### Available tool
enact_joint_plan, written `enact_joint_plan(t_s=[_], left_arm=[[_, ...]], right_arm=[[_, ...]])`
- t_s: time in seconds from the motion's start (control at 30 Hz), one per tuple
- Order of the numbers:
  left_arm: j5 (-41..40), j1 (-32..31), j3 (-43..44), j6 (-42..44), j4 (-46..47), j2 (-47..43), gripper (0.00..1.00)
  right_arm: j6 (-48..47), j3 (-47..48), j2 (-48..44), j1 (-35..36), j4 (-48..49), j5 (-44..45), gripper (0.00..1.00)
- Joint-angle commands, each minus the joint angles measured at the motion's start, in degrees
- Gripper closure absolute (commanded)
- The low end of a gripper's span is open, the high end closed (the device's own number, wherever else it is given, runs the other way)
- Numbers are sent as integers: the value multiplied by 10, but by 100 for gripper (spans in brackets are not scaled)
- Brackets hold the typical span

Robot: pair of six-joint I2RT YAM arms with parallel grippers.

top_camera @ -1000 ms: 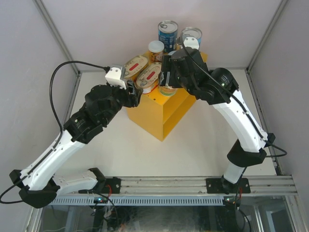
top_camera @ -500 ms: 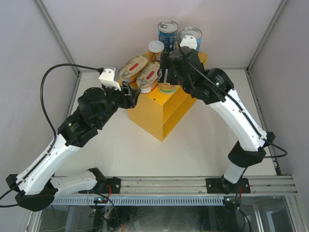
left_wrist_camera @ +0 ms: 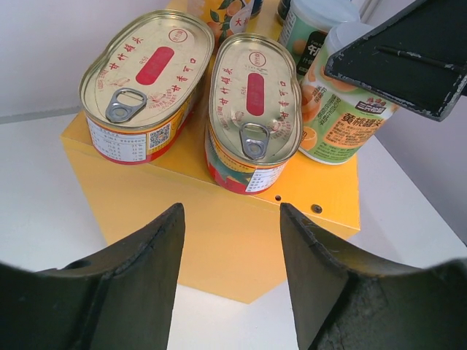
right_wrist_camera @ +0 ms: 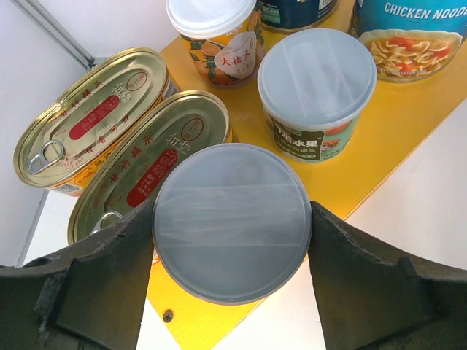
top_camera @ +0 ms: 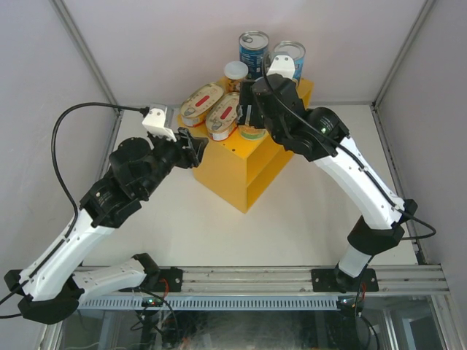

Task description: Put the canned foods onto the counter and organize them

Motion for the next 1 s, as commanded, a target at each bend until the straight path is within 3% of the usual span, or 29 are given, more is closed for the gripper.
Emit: enact_joint_plan(t_s=[0.0,0.53,0.67,0.77,0.97], left_arm=[[12,4,-6,-4,13,-4,40],[1,3,-1,2,19,8,37],[-23,4,-1,2,20,1,30],[-35,4,4,6,14,2,23],[-36,12,5,0,13,4,20]], right_arm=[[5,-13,2,12,-34,2,80],[-6,-6,7,30,-49,26,79],[-4,-7,10,31,-53,22,78],[-2,-9,12,29,-55,17,67],[1,-11,11,26,-54,11,48]])
